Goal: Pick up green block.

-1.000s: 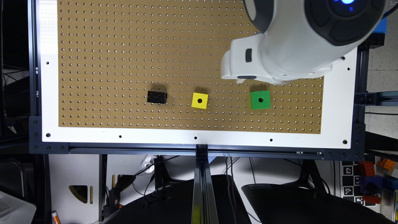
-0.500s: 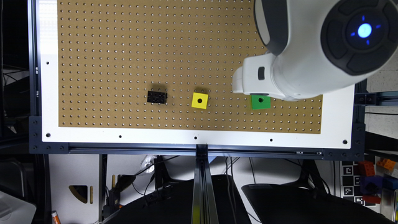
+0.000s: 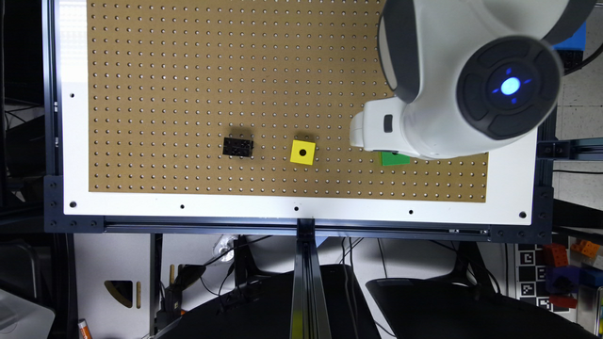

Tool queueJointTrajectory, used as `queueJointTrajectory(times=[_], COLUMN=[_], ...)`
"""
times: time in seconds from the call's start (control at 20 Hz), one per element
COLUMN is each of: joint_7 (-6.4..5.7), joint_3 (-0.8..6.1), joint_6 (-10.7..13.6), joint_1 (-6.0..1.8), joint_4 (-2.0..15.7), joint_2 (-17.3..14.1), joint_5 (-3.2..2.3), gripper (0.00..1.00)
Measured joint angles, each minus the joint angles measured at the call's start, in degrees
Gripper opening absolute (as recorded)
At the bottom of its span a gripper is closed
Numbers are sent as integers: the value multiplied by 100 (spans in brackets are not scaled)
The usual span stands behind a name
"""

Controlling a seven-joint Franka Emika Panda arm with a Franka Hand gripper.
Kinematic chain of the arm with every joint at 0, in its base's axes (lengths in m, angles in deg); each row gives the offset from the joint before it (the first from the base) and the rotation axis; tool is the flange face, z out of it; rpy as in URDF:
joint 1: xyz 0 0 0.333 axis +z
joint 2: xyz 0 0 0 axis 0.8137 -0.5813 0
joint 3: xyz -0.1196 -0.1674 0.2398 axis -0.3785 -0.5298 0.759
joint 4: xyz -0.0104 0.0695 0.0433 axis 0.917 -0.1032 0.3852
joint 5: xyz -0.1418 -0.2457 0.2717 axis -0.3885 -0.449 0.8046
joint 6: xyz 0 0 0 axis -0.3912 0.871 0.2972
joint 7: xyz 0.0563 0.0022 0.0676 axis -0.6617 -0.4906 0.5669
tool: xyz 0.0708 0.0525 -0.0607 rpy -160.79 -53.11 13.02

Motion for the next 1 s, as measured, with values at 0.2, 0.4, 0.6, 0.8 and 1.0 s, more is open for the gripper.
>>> queueJointTrajectory(times=[0.2,0.4,0.6,0.8,1.0], joint_7=[-35,-52,-65,-88,-133], joint_3=[-26,-28,-31,-31,-35], joint_6=[-336,-412,-467,-467,-467], joint_1=[3,18,22,62,112], joint_4=[18,164,286,373,440], joint_2=[-430,-696,-908,-962,-991], joint_5=[-115,-150,-206,-212,-216], gripper=[100,100,100,100,100])
